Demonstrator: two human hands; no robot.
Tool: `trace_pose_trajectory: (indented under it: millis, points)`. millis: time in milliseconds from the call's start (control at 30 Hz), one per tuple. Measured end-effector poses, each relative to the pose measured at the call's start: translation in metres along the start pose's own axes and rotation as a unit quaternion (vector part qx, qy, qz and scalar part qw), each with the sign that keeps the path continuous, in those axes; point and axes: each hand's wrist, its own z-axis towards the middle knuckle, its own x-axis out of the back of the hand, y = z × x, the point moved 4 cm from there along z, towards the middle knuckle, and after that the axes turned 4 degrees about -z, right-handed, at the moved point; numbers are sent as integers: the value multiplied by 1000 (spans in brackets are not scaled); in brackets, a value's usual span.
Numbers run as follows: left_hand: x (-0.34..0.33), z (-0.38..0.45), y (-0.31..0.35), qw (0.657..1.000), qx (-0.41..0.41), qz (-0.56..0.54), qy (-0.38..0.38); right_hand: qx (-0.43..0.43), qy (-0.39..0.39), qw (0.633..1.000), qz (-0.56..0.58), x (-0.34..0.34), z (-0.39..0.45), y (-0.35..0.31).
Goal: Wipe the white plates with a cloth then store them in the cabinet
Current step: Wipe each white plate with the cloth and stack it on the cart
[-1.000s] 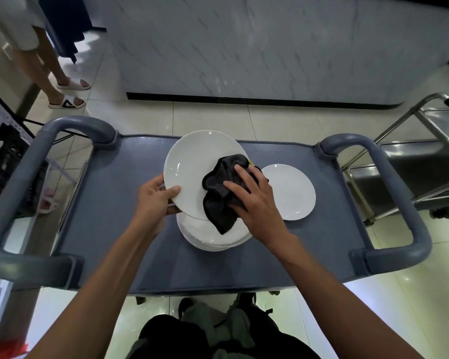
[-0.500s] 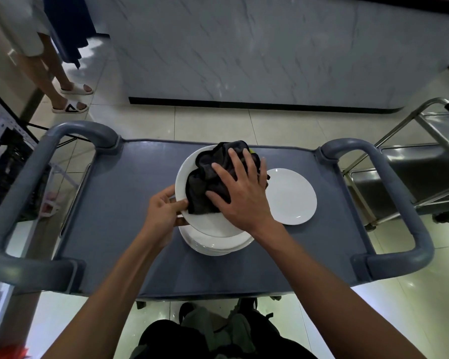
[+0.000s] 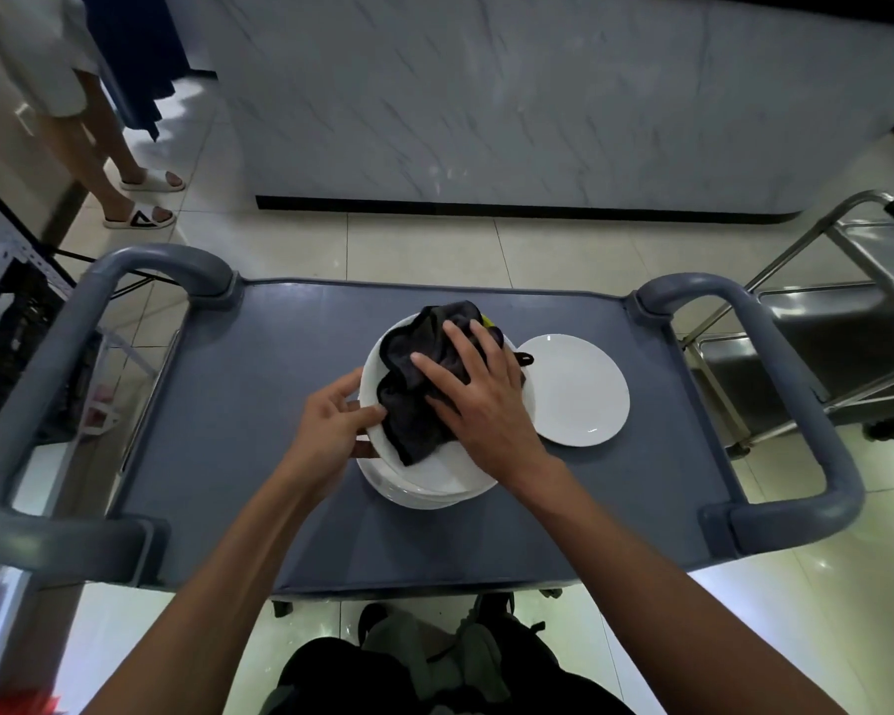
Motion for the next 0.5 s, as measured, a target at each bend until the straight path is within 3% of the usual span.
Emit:
trace_pose_trajectory:
  millis: [267, 500]
  points:
    - [-2, -2, 3, 1000, 0, 4, -25, 83, -8, 996, -43, 10, 34, -5]
    - [4, -1, 5, 1000, -13, -18, 15, 46, -6, 999, -25, 13, 36, 3]
